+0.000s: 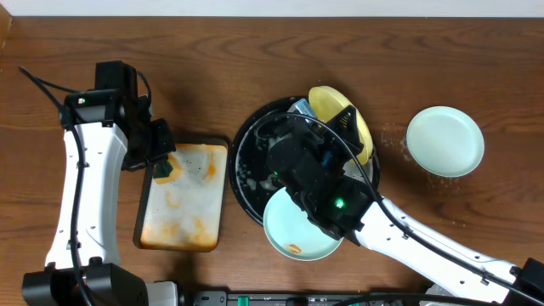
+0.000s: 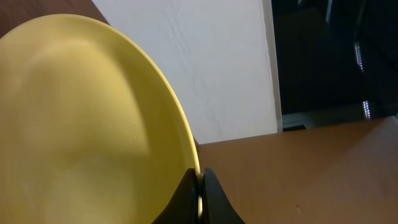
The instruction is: Clean dirty plates on tray and stack at the side
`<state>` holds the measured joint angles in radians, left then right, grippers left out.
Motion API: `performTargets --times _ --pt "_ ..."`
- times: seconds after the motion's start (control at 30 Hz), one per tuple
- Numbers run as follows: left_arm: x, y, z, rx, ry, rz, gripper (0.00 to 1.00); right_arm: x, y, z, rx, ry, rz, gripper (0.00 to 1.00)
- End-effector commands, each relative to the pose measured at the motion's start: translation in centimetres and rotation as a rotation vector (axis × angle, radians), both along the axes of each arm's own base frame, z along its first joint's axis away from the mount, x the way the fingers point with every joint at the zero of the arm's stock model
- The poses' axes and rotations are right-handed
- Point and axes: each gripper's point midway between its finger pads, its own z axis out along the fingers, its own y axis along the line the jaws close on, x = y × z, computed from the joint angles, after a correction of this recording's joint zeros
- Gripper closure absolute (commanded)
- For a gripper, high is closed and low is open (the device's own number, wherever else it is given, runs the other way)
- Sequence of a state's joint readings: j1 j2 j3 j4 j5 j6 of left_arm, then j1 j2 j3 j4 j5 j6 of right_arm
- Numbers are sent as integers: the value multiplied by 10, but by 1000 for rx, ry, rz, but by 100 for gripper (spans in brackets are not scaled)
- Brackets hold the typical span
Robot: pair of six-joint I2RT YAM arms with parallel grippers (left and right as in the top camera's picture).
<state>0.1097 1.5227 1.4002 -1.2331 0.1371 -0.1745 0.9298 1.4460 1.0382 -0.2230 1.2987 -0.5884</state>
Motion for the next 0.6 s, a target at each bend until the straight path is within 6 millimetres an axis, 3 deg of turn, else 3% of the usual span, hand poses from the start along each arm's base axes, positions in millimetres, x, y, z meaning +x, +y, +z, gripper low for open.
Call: performTargets --times 0.0,0.57 --pt "-1 -1 2 -9 -7 -20 92 -5 -3 11 7 -30 -17 99" --pt "-1 -1 2 -8 -7 -23 93 -5 -4 11 7 -30 -17 99"
